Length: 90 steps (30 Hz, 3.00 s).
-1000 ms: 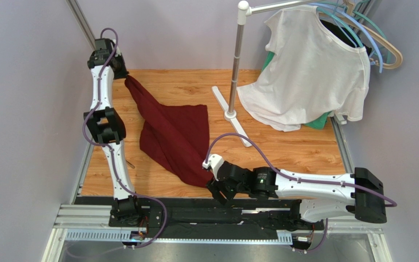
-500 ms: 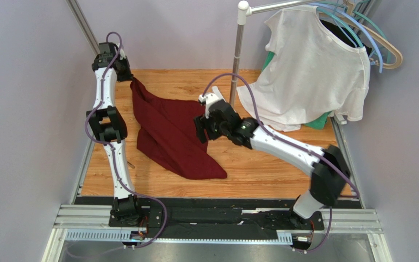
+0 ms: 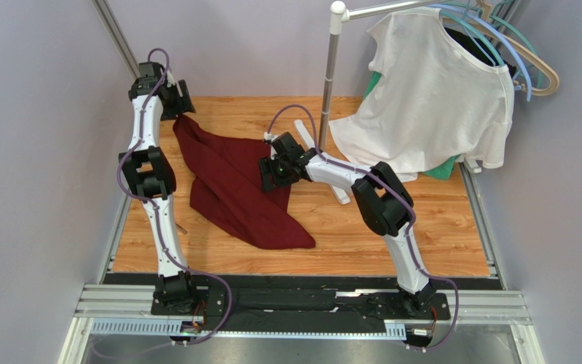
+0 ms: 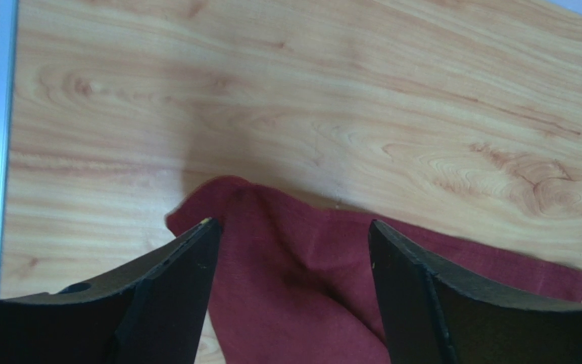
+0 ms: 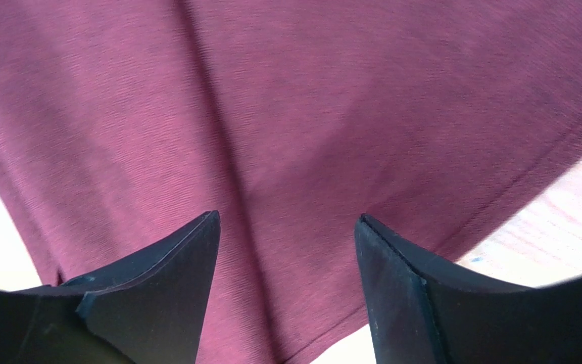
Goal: Fold the napkin, place the utensils inside, and roll it up
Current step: Flatten out the napkin at the center of the board.
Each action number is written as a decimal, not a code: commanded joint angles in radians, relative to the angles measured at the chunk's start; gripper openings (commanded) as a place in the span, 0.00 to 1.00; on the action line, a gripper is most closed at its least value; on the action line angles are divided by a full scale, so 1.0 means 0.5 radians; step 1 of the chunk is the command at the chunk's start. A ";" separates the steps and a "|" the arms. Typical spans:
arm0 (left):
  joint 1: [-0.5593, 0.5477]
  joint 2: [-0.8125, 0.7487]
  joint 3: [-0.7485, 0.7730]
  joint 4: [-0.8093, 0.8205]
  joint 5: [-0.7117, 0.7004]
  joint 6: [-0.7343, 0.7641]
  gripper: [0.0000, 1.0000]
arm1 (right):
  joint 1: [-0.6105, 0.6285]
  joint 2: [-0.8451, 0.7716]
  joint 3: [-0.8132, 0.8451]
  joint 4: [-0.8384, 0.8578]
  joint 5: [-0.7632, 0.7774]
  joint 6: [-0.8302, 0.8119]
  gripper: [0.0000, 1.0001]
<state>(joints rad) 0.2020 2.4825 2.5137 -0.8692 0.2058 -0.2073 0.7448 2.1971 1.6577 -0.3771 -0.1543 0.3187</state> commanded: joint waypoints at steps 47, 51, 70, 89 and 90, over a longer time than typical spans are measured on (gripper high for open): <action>-0.174 -1.789 -3.119 0.892 -0.258 -0.506 0.00 | -0.103 -0.112 -0.002 -0.184 0.263 -0.012 0.65; -0.171 -2.053 -3.251 0.809 -0.402 -0.530 0.00 | -0.140 -0.035 0.044 -0.249 0.299 0.004 0.65; -0.048 -3.572 -3.503 0.116 -0.534 -0.785 0.36 | -0.262 0.137 0.253 -0.439 0.358 -0.021 0.65; -0.241 -3.201 -3.358 0.455 -0.256 -0.751 0.91 | -0.072 -0.798 -0.495 -0.240 0.198 -0.061 0.65; -0.323 -3.119 -3.362 0.495 -0.228 -0.736 0.90 | -0.060 -0.905 -0.636 -0.228 0.195 -0.042 0.65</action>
<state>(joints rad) 0.1215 0.8238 0.8646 -0.7620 0.0071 -0.5743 0.6868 1.8851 1.4605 -0.5335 -0.0544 0.2657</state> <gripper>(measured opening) 0.914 0.657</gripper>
